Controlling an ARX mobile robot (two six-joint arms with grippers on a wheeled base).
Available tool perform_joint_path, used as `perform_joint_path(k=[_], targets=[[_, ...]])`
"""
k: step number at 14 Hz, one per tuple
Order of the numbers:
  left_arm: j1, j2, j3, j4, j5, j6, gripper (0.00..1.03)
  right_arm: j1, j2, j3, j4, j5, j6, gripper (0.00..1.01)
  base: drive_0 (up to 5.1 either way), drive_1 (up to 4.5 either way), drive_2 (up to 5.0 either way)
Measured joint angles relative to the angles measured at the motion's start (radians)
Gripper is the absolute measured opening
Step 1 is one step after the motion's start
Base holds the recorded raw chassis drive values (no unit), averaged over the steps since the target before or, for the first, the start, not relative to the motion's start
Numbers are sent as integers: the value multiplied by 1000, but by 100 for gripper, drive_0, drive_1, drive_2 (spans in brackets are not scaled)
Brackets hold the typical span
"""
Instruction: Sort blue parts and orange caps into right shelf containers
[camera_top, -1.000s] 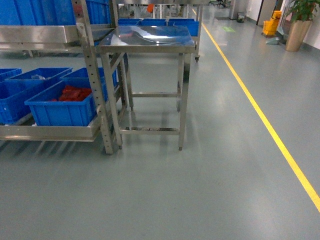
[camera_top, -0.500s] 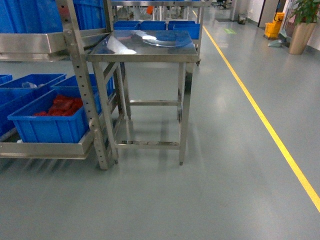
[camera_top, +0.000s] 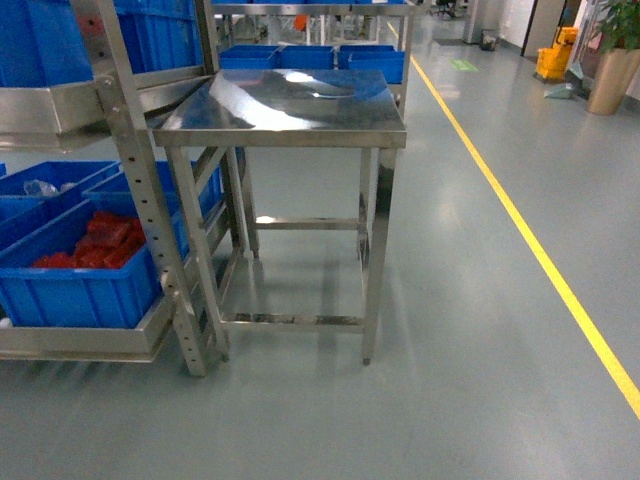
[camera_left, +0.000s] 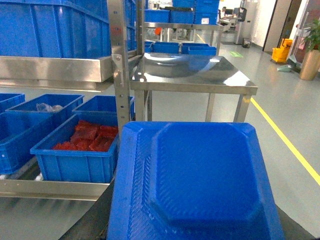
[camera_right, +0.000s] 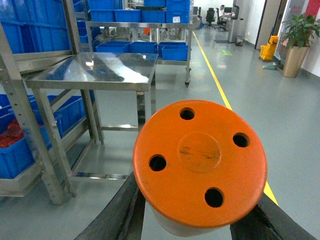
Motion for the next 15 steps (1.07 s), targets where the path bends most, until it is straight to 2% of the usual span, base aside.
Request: perform_joint_path(k=[10,12,15], targets=[[0,0,0,-4,-2,0,43,0,0,0,0,0,0,41,-3,431,-436],[0,0,0,-8,-1,0,43,0,1,0,-5,0,0,41,0,0,0],[0,0,0,-2,3,0,43,0,0,0,4,3,0,41,-481,180,316]])
